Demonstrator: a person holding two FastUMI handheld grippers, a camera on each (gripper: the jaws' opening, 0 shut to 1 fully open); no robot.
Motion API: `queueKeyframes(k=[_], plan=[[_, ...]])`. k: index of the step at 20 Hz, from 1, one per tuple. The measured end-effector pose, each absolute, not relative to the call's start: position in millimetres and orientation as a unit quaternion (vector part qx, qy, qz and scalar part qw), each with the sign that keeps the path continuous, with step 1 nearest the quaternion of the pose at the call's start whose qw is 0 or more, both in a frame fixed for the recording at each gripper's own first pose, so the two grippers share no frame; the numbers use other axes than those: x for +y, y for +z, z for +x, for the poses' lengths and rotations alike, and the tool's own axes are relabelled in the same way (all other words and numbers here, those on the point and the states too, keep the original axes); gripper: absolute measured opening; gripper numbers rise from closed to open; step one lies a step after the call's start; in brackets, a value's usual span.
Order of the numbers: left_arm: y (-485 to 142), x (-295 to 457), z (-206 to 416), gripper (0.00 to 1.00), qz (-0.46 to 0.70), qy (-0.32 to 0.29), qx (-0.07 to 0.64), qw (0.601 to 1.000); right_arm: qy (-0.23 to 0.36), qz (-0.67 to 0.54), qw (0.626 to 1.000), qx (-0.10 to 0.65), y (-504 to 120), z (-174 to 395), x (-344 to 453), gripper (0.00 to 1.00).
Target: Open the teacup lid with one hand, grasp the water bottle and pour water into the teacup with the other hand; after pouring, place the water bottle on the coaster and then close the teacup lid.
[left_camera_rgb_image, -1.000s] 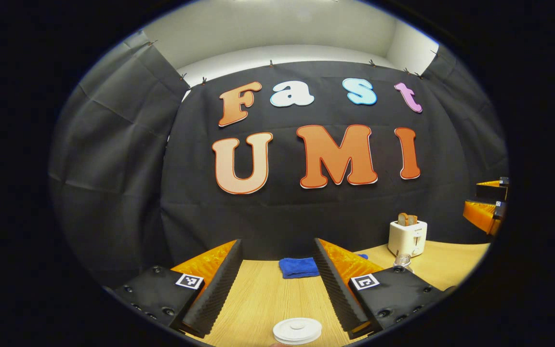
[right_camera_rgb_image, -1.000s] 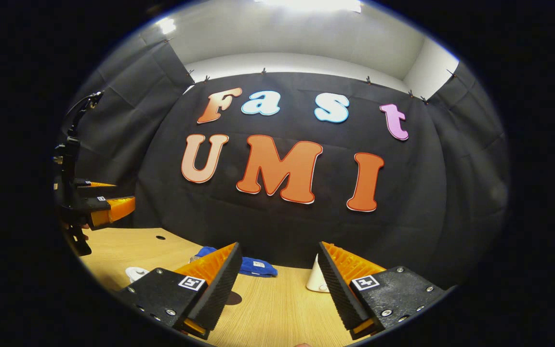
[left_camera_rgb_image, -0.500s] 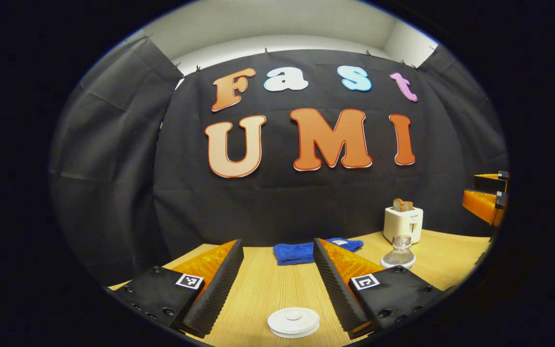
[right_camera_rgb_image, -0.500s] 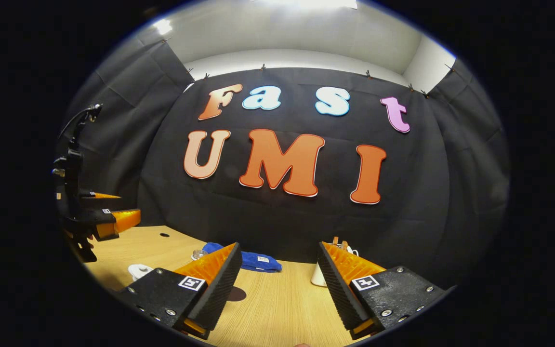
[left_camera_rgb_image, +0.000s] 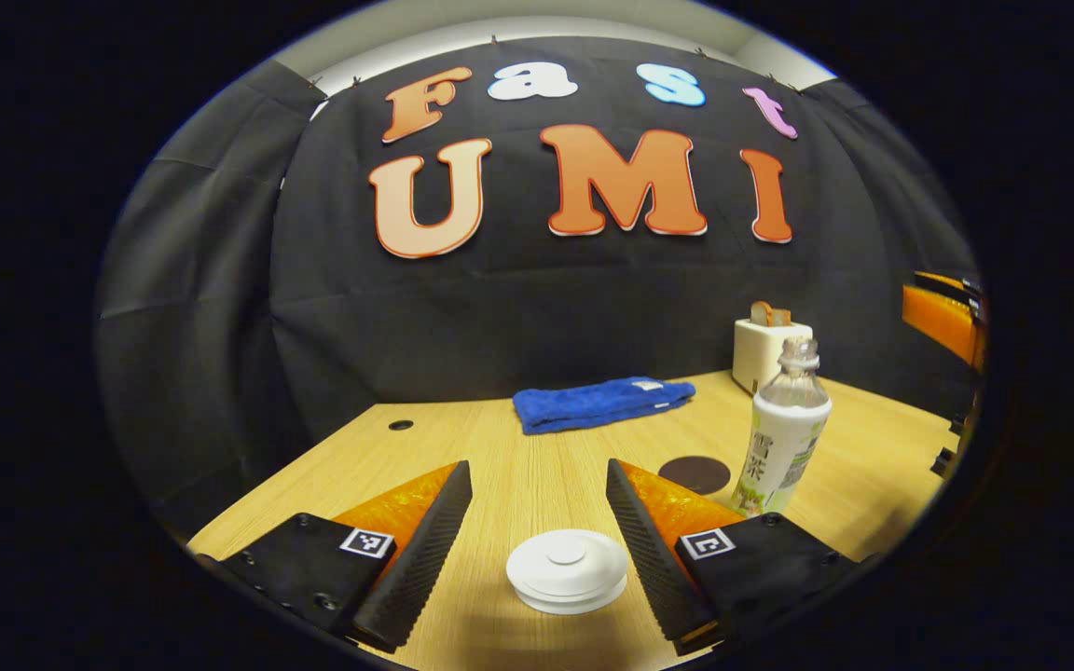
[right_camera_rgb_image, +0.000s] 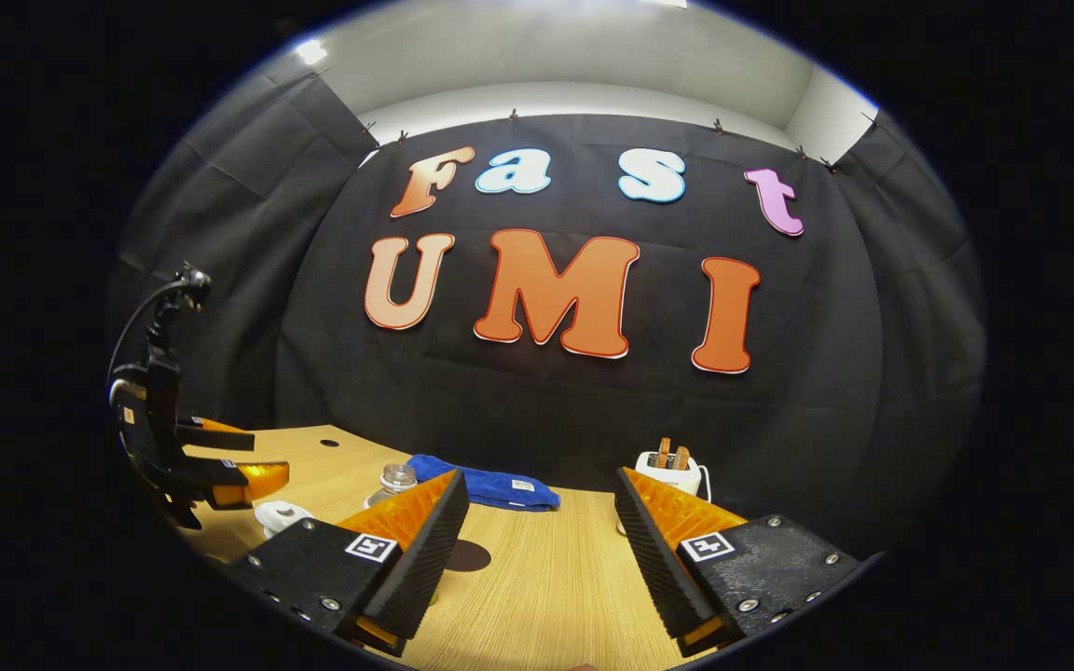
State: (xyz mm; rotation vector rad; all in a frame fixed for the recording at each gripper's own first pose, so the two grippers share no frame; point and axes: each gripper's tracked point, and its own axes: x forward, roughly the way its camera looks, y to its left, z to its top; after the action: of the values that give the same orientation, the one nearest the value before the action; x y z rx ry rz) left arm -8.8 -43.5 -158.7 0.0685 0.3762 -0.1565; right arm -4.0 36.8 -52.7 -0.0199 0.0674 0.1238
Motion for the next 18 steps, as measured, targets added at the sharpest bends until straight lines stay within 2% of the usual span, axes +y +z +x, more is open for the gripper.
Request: queueKeyframes(k=[6, 8, 10, 11, 14, 16, 18], plan=[[-197.0, -51.2, -10.2, 0.94, 0.053, -0.091, 0.242, 0.964, 0.068, -0.017, 0.997, 0.045, -63.2, -0.8, 43.1, 0.95], [-202.4, -51.2, -7.9, 0.85, 0.057, -0.092, 0.249, 0.962, 0.070, -0.018, 0.996, 0.049, -67.4, -0.4, 44.5, 0.95], [-208.7, -54.6, -9.3, 0.71, 0.057, -0.097, 0.258, 0.959, 0.072, -0.019, 0.996, 0.056, -73.7, -0.1, 45.8, 0.95], [-210.6, -53.3, -6.8, 0.77, 0.061, -0.095, 0.259, 0.959, 0.072, -0.020, 0.996, 0.058, -75.7, 0.4, 45.9, 0.95], [-217.6, -53.5, -4.7, 0.58, 0.067, -0.094, 0.265, 0.957, 0.073, -0.018, 0.995, 0.065, -81.7, 1.1, 46.7, 0.95], [-215.4, -54.6, -4.1, 0.54, 0.072, -0.092, 0.269, 0.956, 0.074, -0.016, 0.995, 0.069, -85.0, 1.5, 46.6, 0.95], [-217.8, -55.0, -4.5, 0.38, 0.074, -0.091, 0.272, 0.955, 0.075, -0.014, 0.994, 0.073, -88.6, 2.0, 45.7, 0.95]])
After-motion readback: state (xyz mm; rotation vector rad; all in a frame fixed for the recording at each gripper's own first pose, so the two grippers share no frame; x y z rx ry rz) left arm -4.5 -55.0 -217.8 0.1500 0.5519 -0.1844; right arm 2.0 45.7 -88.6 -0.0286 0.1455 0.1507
